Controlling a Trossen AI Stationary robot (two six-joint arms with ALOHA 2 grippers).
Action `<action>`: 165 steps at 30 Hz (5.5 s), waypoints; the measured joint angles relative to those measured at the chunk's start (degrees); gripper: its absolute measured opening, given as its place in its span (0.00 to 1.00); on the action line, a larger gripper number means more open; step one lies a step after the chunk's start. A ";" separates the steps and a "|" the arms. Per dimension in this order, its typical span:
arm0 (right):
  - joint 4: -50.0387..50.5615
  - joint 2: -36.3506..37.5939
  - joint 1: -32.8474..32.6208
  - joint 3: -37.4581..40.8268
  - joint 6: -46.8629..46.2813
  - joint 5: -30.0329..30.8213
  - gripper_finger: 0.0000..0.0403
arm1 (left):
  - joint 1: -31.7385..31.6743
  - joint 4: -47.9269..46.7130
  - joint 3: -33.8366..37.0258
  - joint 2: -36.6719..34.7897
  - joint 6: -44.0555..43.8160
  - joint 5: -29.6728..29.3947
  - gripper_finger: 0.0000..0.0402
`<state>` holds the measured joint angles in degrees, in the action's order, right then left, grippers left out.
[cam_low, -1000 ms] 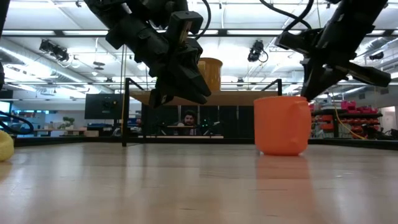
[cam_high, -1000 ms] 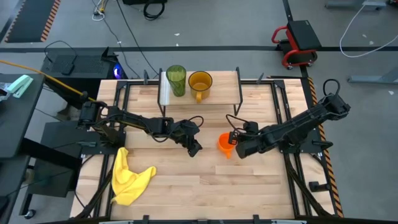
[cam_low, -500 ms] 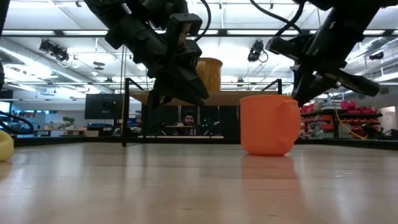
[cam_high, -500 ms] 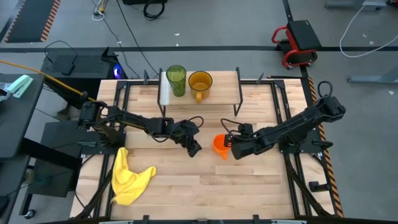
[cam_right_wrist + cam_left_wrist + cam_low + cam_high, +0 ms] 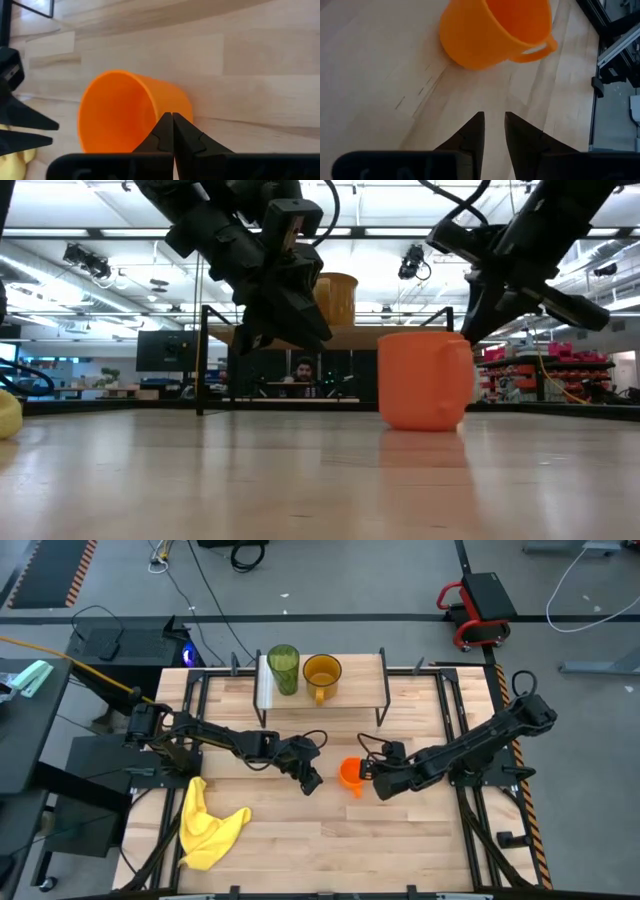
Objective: Stack small to large cups/mugs on shelf
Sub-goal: Put the orange mug on the shelf
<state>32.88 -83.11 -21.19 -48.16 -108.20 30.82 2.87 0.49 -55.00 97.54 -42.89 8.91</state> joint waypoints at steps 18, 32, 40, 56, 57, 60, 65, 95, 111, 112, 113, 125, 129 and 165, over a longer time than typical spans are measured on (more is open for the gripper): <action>-9.93 -4.97 0.07 0.00 2.98 0.46 0.00 | -0.02 -0.37 0.00 0.00 -0.11 -0.06 0.21; -5.04 11.99 -7.24 -0.42 9.40 1.36 0.01 | -0.02 -2.18 0.00 0.00 1.31 -0.04 0.19; 2.84 16.31 -20.09 -7.64 5.90 14.35 0.01 | -0.02 -2.06 0.00 0.00 1.29 0.35 0.18; 11.09 -6.39 -30.79 -17.78 -22.10 18.08 0.04 | 0.00 -2.03 0.00 0.00 2.57 1.06 0.18; 10.16 -7.33 -30.34 -17.08 -22.14 17.95 0.05 | 0.00 -2.03 0.00 0.00 2.84 1.07 0.18; 6.48 -8.19 -28.32 -14.29 -21.10 20.39 0.09 | -0.02 -2.03 0.00 0.00 3.04 1.07 0.17; -2.77 -7.60 -24.25 -4.78 -17.08 18.60 0.19 | 0.00 -1.99 0.00 0.00 3.01 1.06 0.16; -60.33 -7.87 -11.18 18.68 20.77 7.22 0.25 | 0.00 -1.86 0.00 0.00 -8.30 -1.79 0.17; -65.79 -8.51 -7.18 20.31 25.79 1.24 0.25 | -0.01 -1.86 0.00 0.00 -8.59 -1.79 0.17; -65.95 -8.51 -6.91 20.31 25.89 1.00 0.24 | -0.02 -1.86 0.00 0.00 -8.59 -1.79 0.17; -65.92 -8.51 -6.64 20.31 25.92 0.75 0.24 | -0.02 -1.86 0.00 0.00 -8.59 -1.79 0.18; -67.18 -8.51 -5.14 19.55 28.52 -2.89 0.24 | -0.02 -1.79 0.00 0.00 -9.98 -1.77 0.15; -66.96 -8.51 -4.47 19.52 28.89 -5.01 0.24 | -0.02 -1.67 0.00 0.00 -10.53 -1.77 0.16; -65.65 -14.09 -1.29 15.83 24.90 -10.61 0.13 | 0.89 1.76 0.00 0.00 -13.07 -2.23 0.19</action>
<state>-32.78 -97.19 -22.48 -32.33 -83.31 20.20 3.76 2.25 -55.00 97.54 -55.96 6.68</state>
